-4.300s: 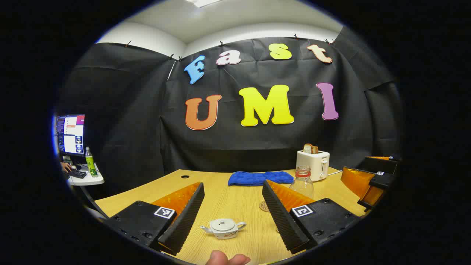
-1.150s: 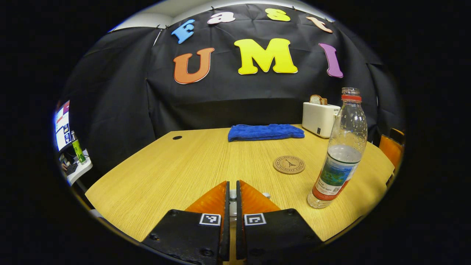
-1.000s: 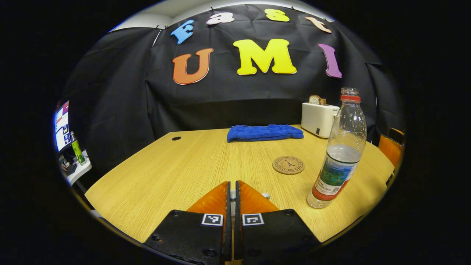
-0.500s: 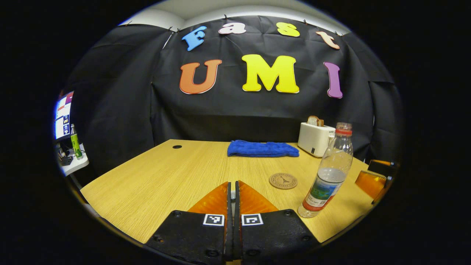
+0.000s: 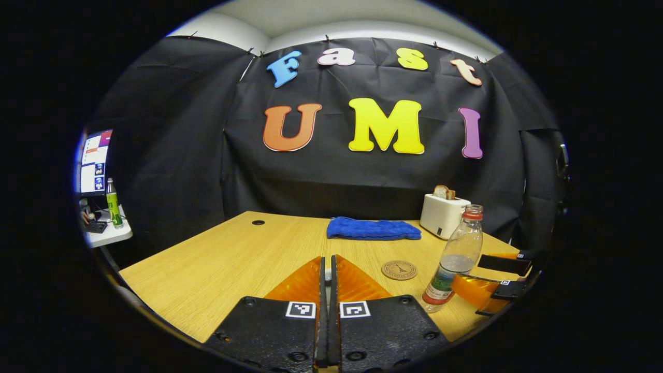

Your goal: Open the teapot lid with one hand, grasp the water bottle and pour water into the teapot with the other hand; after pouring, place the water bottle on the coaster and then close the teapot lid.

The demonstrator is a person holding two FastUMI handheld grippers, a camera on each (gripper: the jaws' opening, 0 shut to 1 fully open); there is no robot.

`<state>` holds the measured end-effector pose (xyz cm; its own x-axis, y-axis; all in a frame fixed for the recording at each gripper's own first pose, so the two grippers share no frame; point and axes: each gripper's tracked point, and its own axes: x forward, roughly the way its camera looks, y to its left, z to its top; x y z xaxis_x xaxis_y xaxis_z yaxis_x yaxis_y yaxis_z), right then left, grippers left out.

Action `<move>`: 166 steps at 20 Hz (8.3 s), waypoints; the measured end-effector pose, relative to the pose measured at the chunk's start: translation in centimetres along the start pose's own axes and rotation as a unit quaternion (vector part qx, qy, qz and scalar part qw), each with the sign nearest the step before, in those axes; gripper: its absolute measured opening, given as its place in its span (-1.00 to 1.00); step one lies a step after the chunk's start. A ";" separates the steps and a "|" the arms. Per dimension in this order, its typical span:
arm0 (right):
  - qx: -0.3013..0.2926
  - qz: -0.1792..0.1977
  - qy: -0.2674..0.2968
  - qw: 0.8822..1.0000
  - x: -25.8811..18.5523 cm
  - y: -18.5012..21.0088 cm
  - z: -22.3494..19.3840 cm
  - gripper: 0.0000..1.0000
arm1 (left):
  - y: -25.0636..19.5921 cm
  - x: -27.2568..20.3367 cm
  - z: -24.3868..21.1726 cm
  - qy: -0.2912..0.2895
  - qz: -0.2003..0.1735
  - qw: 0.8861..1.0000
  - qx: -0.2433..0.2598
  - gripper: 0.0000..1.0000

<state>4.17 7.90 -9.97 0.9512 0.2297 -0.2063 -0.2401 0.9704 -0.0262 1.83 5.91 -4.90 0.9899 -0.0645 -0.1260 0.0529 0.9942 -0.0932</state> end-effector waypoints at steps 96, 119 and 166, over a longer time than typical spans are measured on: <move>-0.855 -0.083 -0.109 0.501 6.9 5.8 5.9 0.39 | 9.7 -3.4 2.1 -0.001 -0.006 1.000 0.004 -0.94; -0.474 0.042 0.028 0.879 5.3 4.7 1.7 0.40 | 7.3 -2.7 2.7 -0.016 -0.013 1.000 -0.008 -0.93; 0.023 0.029 0.030 0.999 10.6 -1.8 3.7 0.93 | 3.6 -0.8 0.7 -0.002 -0.038 0.999 0.009 -0.93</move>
<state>15.39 8.85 -8.52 0.9220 0.2822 -0.2650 -0.2840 0.9583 0.0320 1.36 9.64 -4.44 0.9834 -0.1396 -0.1159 0.1302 0.9878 -0.0850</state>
